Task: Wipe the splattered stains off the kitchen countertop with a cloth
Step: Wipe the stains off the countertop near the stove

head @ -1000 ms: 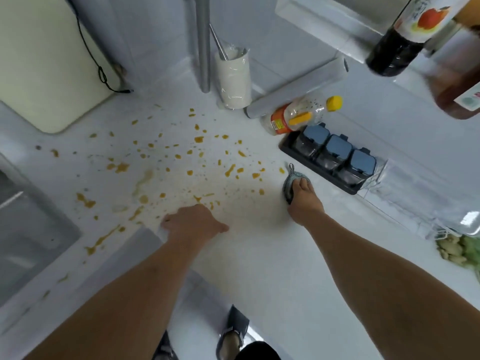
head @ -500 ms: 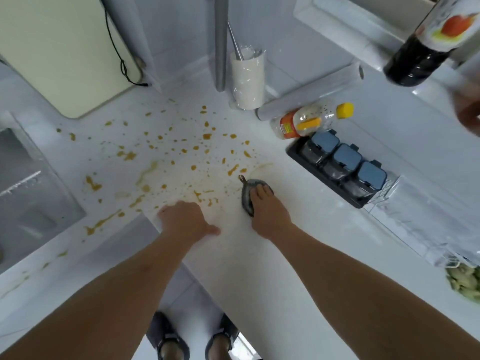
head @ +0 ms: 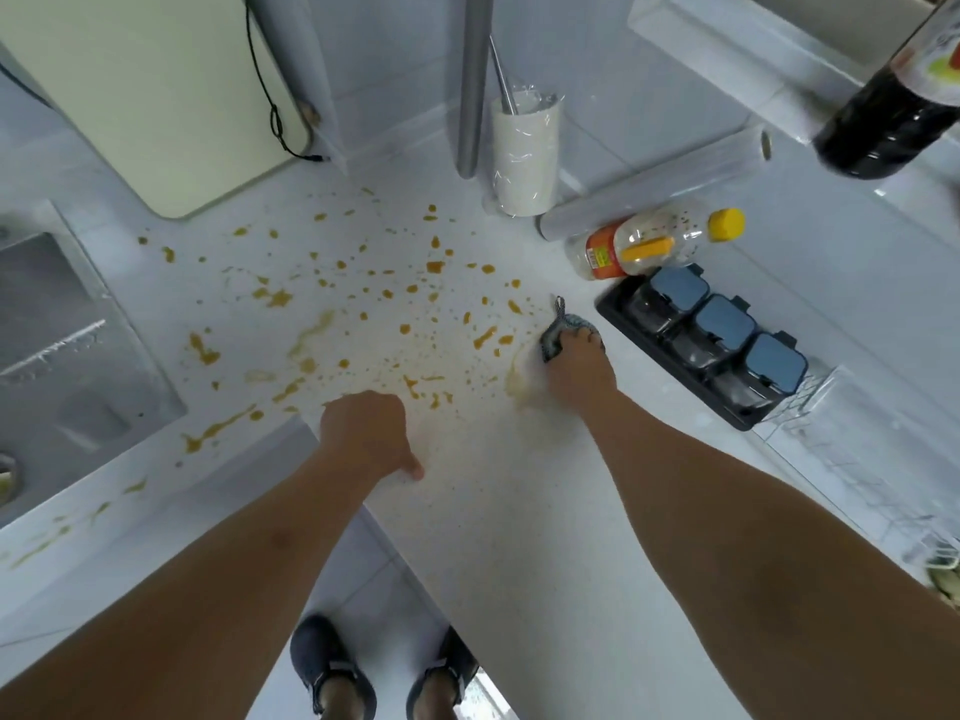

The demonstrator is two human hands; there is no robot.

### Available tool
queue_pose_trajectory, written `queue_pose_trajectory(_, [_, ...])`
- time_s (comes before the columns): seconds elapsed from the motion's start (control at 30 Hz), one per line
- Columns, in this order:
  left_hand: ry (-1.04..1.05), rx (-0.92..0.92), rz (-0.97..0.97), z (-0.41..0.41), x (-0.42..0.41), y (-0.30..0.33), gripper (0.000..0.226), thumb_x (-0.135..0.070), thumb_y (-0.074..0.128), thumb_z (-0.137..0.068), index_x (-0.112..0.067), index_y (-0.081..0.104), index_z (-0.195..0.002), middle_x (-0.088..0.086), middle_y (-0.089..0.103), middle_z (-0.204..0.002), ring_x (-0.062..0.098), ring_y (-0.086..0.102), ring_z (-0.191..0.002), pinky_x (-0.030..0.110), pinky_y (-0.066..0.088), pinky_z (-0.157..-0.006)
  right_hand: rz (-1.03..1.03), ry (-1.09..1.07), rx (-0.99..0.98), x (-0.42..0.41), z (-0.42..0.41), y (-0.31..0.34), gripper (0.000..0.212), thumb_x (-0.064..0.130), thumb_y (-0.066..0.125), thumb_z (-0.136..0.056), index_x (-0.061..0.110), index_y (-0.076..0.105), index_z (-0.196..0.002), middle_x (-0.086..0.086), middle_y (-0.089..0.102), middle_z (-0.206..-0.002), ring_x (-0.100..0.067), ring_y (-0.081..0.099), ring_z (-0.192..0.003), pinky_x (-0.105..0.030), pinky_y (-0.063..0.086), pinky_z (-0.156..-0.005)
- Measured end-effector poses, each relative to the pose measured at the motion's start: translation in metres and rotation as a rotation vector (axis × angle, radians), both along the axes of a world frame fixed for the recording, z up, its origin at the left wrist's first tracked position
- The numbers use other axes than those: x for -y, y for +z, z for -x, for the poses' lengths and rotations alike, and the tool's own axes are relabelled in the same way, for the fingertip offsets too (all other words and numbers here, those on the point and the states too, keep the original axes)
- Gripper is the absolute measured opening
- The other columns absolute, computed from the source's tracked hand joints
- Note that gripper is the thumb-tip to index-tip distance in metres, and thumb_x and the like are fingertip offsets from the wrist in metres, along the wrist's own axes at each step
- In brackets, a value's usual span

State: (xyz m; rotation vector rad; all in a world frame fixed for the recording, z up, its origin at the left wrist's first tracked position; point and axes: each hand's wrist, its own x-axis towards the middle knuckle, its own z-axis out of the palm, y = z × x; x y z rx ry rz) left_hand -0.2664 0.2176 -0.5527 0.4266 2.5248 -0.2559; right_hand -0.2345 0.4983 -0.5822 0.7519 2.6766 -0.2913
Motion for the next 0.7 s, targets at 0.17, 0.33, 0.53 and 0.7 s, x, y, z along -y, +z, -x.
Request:
queue_pose_trajectory(0.17, [0.024, -0.024, -0.024, -0.004, 0.001, 0.001, 0.066, -0.077, 0.088, -0.04, -0.021, 0.059, -0.06, -0.009, 0.058, -0.051, 0.009, 0.054, -0.046, 0.02, 0.029, -0.043, -0.018, 0.199, -0.032, 0.046, -0.001, -0.002, 0.055, 0.034, 0.037, -0.104, 0.0, 0.036, -0.147, -0.022, 0.034, -0.152, -0.036, 0.03, -0.141, -0.04, 0.024, -0.119])
queue_pose_trajectory(0.33, [0.024, -0.045, -0.048, -0.004, 0.001, 0.004, 0.067, -0.075, 0.088, -0.044, -0.021, 0.055, -0.065, -0.007, 0.061, -0.06, 0.011, 0.054, -0.052, 0.025, 0.04, -0.052, -0.003, 0.424, -0.005, 0.065, -0.079, -0.01, 0.066, 0.023, 0.037, -0.1, 0.011, 0.013, -0.16, -0.01, 0.006, -0.168, -0.029, 0.003, -0.155, -0.041, 0.013, -0.125])
queue_pose_trajectory(0.53, [-0.032, -0.045, -0.048, -0.008, -0.001, 0.009, 0.048, -0.061, 0.085, -0.047, -0.021, 0.065, -0.063, -0.007, 0.063, -0.054, 0.012, 0.061, -0.047, 0.019, 0.041, -0.045, -0.094, 0.141, -0.021, -0.009, -0.126, -0.001, 0.07, 0.014, 0.045, -0.094, 0.01, 0.018, -0.159, -0.01, 0.014, -0.166, -0.028, 0.008, -0.154, -0.036, 0.012, -0.126])
queue_pose_trajectory(0.7, [-0.033, -0.054, -0.055, -0.009, -0.002, 0.01, 0.048, -0.06, 0.089, -0.049, -0.021, 0.064, -0.062, -0.007, 0.062, -0.051, 0.012, 0.06, -0.046, 0.019, 0.038, -0.043, -0.073, -0.134, 0.008, 0.011, -0.087, 0.006, 0.065, 0.019, 0.046, -0.094, -0.002, 0.026, -0.152, -0.022, 0.026, -0.157, -0.038, 0.022, -0.145, -0.042, 0.02, -0.121])
